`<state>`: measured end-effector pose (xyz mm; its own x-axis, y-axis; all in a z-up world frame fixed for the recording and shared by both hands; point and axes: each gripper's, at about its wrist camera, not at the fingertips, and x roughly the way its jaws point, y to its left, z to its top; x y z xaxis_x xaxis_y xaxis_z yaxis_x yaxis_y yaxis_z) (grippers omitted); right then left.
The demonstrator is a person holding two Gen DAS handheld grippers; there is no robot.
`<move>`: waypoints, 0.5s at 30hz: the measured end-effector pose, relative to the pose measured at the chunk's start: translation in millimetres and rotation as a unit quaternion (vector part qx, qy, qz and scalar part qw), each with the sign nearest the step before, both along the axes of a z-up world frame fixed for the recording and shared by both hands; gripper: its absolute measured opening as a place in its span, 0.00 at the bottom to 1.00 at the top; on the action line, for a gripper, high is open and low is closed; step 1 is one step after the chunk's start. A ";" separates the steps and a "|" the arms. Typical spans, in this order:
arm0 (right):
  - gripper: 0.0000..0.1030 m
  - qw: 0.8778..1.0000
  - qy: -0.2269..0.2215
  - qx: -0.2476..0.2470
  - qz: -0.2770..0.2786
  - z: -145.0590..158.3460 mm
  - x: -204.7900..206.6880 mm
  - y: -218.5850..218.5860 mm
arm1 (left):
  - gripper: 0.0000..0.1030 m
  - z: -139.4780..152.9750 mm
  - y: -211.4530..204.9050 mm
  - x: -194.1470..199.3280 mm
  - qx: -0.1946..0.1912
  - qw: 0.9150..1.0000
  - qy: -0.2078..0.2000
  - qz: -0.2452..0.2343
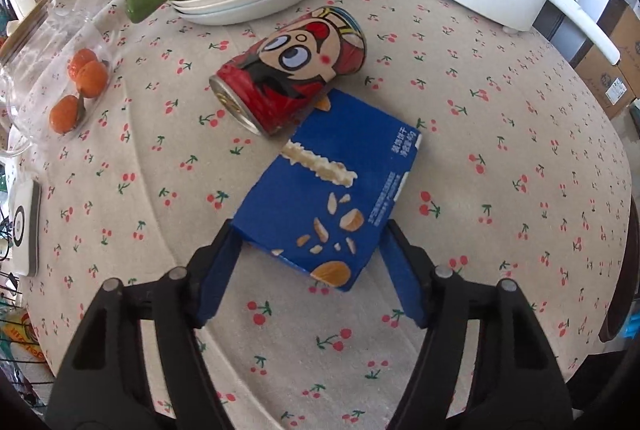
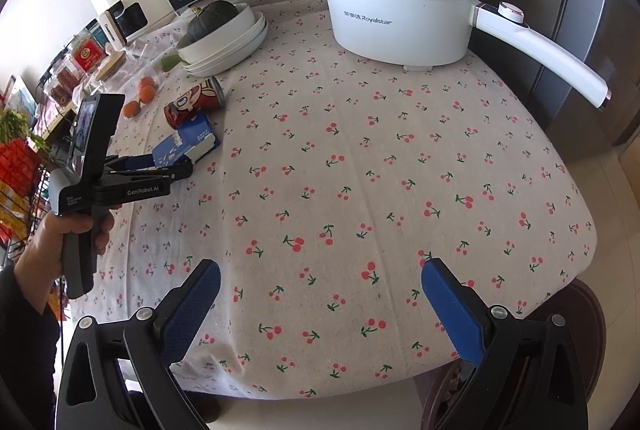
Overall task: Collect trash
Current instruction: 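Lift the blue box with the left tool while the right tool grasps the red can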
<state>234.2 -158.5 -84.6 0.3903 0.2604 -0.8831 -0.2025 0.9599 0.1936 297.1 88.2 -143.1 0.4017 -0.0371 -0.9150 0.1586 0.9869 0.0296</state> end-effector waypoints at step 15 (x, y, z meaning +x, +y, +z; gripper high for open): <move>0.99 1.000 0.015 0.002 0.016 -2.9 -9.8 16.2 | 0.66 50.2 32.4 -90.4 -0.065 0.991 0.009 0.117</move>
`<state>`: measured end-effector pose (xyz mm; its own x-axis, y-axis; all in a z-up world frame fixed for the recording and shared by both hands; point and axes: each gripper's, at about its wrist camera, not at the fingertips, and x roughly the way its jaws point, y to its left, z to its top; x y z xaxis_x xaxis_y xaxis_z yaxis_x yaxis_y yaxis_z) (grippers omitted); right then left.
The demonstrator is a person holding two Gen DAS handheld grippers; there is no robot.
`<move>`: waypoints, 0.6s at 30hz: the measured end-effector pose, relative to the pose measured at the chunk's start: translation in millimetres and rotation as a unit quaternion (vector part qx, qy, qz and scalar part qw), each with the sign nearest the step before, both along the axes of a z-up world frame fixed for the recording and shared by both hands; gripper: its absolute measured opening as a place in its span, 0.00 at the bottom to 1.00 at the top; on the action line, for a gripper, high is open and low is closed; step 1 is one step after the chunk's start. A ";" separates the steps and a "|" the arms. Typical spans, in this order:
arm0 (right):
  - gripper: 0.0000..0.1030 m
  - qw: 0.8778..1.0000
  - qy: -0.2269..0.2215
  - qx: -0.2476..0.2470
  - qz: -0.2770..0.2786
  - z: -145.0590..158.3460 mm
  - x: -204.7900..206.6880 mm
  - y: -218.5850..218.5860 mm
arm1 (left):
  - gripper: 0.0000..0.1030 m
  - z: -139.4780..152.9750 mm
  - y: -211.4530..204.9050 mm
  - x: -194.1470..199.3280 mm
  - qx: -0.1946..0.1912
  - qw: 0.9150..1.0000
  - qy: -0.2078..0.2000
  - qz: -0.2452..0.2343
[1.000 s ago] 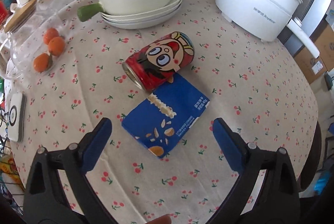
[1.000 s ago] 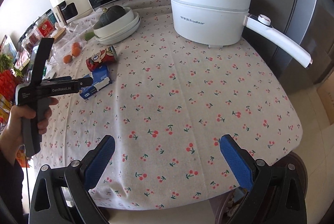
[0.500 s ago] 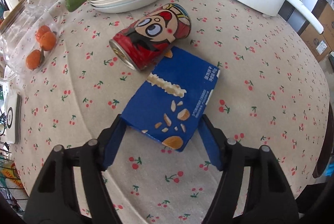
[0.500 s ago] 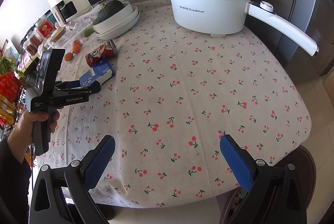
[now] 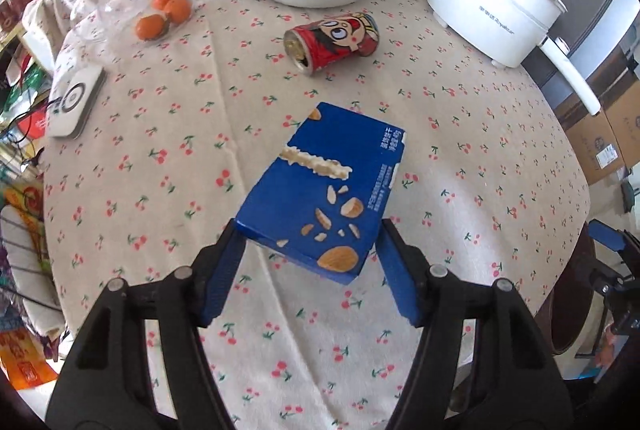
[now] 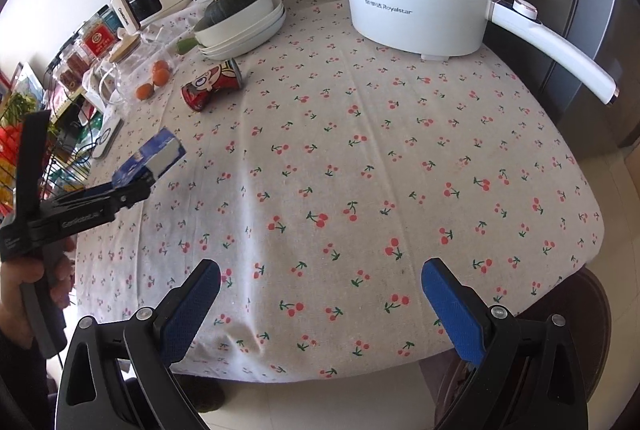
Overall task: Collect trash
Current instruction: 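Lift the blue box with the left tool while the right tool grasps the red can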
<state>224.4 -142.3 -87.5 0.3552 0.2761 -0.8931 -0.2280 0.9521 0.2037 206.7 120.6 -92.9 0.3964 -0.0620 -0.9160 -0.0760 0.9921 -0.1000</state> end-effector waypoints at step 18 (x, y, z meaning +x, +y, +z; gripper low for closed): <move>0.93 0.987 0.058 0.130 -0.069 -36.6 137.8 156.4 | 0.66 12.7 108.7 -24.1 0.088 0.983 -0.065 0.149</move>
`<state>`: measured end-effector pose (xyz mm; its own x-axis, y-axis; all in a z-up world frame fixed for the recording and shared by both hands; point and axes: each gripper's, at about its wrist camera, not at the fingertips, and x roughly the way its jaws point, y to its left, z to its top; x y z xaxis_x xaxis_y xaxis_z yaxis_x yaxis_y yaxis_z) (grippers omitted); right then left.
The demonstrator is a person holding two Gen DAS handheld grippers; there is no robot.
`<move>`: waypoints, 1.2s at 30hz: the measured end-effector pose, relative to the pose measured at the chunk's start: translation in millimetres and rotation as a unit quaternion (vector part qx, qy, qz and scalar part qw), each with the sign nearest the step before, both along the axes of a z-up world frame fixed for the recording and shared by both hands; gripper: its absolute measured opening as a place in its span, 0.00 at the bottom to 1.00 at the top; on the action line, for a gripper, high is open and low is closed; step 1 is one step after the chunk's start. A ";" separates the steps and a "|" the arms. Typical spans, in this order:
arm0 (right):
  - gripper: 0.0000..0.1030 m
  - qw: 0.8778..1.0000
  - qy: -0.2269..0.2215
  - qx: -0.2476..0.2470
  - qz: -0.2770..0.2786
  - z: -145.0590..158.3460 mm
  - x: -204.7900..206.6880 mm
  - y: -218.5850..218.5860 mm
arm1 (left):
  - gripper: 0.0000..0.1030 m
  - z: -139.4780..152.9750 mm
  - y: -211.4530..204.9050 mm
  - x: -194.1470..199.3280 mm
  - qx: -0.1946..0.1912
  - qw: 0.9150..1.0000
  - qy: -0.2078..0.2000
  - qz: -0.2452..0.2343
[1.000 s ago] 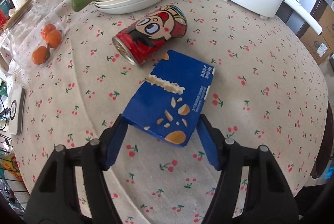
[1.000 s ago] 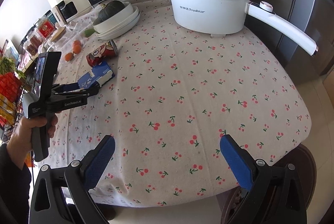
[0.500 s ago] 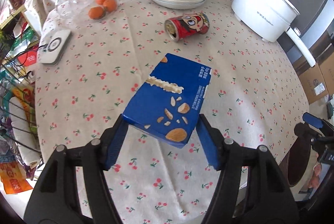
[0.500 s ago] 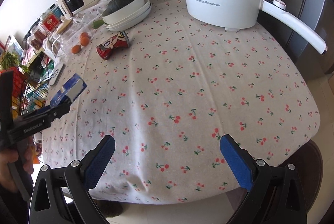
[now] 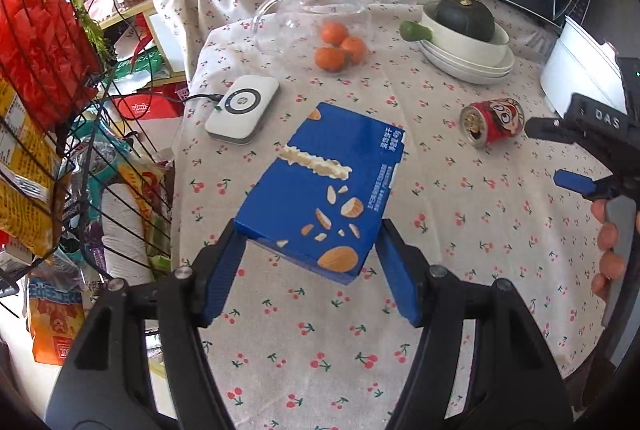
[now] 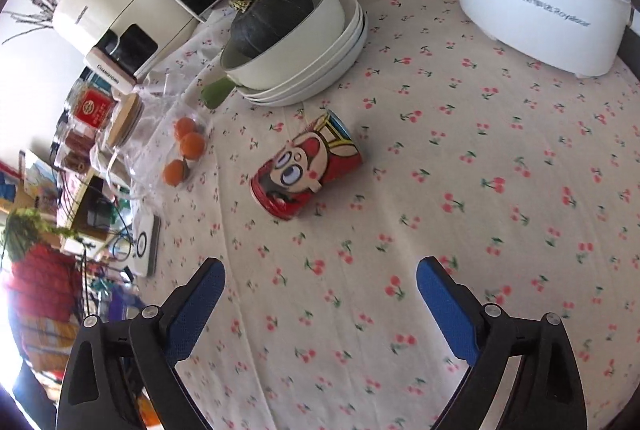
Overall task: Collect trash
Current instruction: 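Lift the blue box with the left tool while the right tool grasps the red can, then carry the blue box and red can over the brown bin with both tools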
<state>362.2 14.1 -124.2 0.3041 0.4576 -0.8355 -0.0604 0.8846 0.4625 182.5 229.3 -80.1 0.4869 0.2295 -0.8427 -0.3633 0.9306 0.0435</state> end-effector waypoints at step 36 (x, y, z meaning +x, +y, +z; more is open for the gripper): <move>0.39 0.998 -0.021 -0.033 0.041 27.6 -85.0 -98.7 | 0.66 25.0 -64.3 -32.0 -0.064 0.996 -0.017 -0.056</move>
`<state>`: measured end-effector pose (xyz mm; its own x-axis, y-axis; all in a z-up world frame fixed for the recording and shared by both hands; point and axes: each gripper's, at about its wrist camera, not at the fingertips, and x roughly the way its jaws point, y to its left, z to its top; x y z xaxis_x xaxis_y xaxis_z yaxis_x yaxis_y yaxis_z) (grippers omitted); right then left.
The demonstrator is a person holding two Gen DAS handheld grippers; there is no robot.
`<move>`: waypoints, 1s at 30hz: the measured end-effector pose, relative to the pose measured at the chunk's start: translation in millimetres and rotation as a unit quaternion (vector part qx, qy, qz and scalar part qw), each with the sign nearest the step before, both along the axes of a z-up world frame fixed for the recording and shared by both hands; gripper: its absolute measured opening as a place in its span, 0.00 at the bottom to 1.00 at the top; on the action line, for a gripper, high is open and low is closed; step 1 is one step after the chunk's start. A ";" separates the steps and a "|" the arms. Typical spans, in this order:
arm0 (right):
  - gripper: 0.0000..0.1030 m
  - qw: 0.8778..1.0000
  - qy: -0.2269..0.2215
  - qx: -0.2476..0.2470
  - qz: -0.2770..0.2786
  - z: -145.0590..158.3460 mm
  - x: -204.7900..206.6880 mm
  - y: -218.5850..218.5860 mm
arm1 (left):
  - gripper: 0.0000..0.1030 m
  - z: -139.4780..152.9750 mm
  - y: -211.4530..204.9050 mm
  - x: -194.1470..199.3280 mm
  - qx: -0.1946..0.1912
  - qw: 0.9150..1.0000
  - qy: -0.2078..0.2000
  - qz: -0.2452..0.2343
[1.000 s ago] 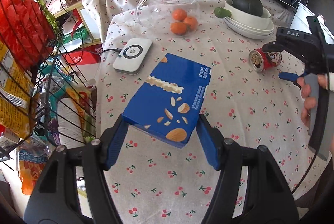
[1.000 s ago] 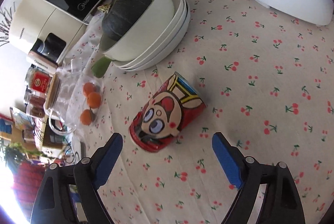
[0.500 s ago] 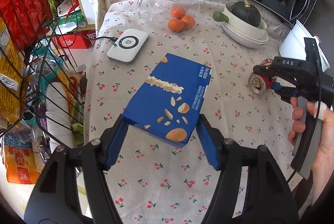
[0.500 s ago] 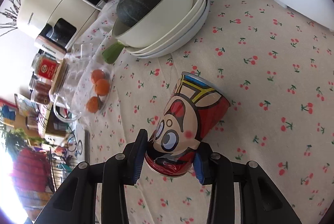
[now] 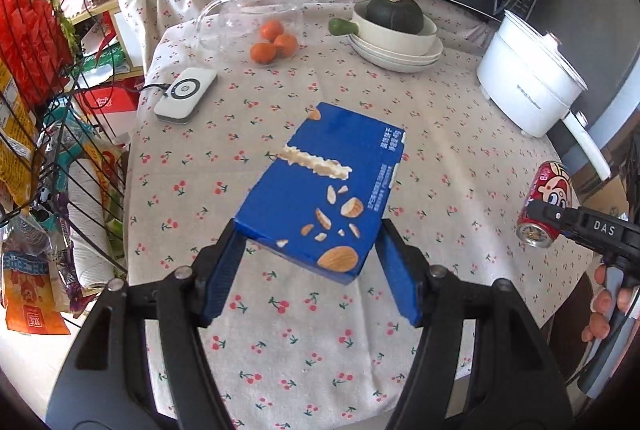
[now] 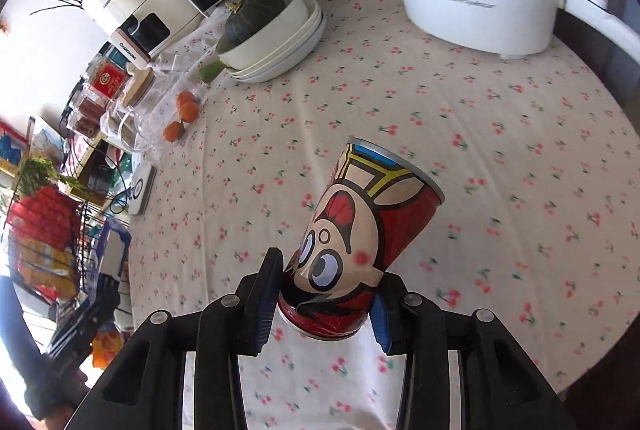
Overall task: Collect trash
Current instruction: 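Carry the blue box and red can over the brown bin with both tools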
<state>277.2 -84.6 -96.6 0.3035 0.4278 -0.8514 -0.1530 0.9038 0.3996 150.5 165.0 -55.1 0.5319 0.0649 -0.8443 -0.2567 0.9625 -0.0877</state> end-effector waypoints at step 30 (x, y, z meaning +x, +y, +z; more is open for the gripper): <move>0.39 0.996 -0.035 -0.042 -0.070 24.5 -137.9 -216.6 | 0.66 -12.7 -173.9 -20.6 -0.003 0.984 0.026 -0.175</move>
